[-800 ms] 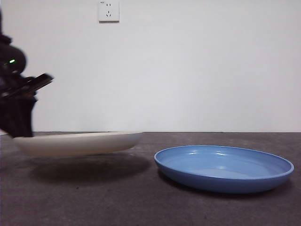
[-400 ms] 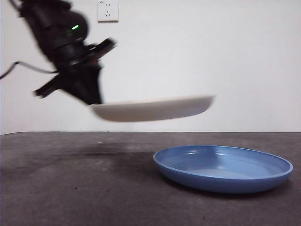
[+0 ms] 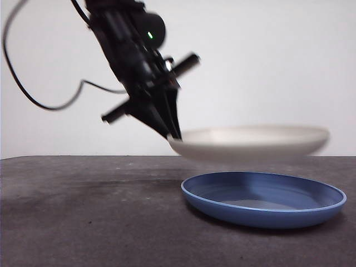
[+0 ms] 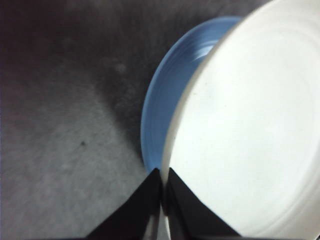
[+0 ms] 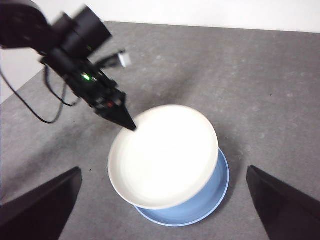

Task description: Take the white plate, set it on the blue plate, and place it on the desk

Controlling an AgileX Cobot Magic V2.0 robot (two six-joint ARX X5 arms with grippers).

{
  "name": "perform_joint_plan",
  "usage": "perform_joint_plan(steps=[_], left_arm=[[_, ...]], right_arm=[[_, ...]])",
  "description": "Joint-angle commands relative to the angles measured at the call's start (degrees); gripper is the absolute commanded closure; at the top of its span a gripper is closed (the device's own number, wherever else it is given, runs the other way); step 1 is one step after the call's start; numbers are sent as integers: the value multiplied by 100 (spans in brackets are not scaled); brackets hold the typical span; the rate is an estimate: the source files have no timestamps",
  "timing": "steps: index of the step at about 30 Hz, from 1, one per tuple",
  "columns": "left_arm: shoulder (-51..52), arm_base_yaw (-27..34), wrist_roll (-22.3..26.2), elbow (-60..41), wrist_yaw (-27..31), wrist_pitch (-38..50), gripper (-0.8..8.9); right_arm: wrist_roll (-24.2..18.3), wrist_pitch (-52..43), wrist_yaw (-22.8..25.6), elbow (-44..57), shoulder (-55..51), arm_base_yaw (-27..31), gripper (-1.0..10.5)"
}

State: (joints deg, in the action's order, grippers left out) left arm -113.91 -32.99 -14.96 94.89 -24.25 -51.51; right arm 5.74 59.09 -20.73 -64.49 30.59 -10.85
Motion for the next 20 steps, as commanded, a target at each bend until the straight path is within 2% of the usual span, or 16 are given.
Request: perform_joint_plan(steps=[1, 11, 20], left_arm=[[-400, -136, -105, 426, -17, -24, 803], [-1078, -229, -120, 868, -15, -297, 803], [-1182, -238, -94, 868, -15, -291, 803]], right_arm=[[-107, -28, 28, -120, -48, -11, 390], [-181, -11, 28, -120, -77, -13, 390], [-192, -17, 26, -120, -77, -17, 390]])
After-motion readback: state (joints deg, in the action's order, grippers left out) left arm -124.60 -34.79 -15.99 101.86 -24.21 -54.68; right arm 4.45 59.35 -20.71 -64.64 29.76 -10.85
